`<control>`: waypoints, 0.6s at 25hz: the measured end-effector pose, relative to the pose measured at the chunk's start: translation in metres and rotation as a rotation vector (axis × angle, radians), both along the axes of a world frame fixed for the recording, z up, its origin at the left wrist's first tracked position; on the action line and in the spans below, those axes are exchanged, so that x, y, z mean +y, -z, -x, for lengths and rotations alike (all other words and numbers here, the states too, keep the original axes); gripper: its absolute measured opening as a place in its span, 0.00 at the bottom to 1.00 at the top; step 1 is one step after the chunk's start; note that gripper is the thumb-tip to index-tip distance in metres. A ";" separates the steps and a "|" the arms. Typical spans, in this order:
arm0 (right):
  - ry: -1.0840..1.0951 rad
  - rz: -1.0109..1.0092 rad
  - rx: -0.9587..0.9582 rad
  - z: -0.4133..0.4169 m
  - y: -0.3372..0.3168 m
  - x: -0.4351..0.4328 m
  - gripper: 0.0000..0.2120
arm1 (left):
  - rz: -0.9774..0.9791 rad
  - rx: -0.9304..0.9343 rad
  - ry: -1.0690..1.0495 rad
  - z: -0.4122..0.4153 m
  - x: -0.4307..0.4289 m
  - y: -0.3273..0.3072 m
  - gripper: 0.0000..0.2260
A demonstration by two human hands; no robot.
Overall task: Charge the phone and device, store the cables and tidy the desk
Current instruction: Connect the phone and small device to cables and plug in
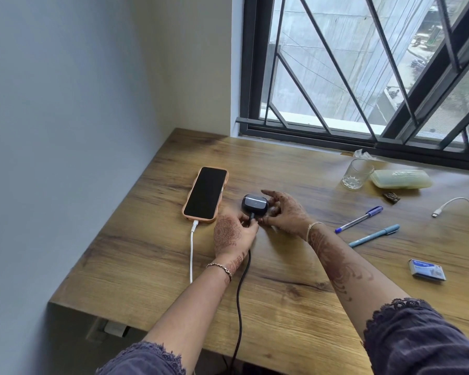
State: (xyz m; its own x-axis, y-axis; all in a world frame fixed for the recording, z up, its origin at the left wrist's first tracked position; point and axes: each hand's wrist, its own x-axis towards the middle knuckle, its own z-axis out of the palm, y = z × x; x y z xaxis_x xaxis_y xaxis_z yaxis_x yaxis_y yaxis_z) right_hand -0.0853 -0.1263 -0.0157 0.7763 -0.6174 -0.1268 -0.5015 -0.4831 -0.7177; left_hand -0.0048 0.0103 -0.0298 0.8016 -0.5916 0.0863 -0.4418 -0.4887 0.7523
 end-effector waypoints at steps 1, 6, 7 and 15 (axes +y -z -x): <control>0.008 0.014 0.011 0.001 0.001 0.000 0.39 | -0.003 0.004 -0.001 -0.001 0.000 0.000 0.08; 0.104 0.017 -0.043 0.009 0.006 0.013 0.43 | 0.020 0.037 -0.021 0.001 0.008 0.002 0.13; 0.118 0.024 -0.047 0.011 0.008 0.016 0.43 | 0.025 0.043 -0.021 0.001 0.009 0.003 0.14; 0.243 -0.033 -0.103 0.033 0.017 0.052 0.41 | 0.051 0.113 0.010 0.011 0.026 0.003 0.16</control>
State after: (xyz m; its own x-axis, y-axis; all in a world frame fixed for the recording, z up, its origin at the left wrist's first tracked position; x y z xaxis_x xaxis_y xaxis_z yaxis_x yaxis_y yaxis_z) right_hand -0.1184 -0.0739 -0.0329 0.6153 -0.7845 -0.0776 -0.5236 -0.3331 -0.7842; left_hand -0.0157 0.0359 -0.0325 0.8018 -0.5971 0.0258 -0.3572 -0.4443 0.8216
